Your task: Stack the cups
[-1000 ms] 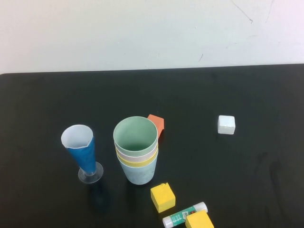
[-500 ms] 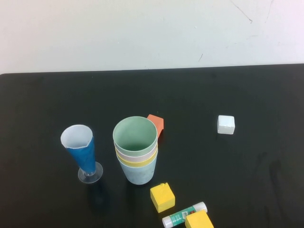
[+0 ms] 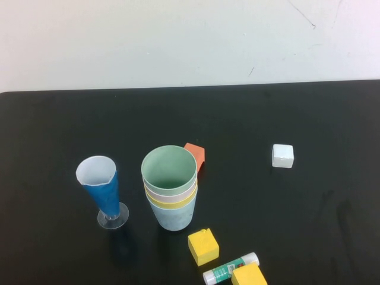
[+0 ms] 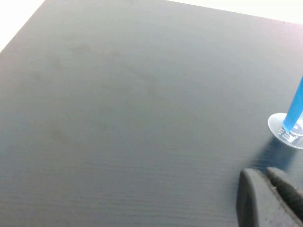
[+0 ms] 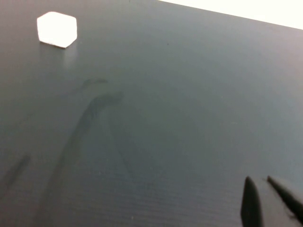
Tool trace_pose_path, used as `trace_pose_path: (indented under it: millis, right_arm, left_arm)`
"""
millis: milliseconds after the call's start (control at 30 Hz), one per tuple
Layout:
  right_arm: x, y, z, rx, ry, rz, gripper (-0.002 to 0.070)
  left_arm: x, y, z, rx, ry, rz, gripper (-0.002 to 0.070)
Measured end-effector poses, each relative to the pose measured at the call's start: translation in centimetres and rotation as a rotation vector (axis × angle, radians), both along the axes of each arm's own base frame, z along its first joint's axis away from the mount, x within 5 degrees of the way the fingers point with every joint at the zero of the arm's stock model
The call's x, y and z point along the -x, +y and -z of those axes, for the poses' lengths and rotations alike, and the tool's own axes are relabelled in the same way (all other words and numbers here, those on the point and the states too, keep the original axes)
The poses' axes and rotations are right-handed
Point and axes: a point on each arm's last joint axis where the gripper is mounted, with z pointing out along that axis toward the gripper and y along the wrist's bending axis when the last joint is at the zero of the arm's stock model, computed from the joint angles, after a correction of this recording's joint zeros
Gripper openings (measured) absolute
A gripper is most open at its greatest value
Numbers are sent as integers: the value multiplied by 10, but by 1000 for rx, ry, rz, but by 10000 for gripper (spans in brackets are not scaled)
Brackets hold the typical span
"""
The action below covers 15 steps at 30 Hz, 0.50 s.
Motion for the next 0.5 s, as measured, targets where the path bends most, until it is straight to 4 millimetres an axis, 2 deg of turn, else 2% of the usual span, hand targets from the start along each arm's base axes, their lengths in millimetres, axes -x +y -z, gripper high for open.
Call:
trace_pose_path:
  millis: [500]
  right_arm:
    - [0,0,0,0,0,0,-2]
  left_arm:
    - [0,-1,0,16,3,2,-1]
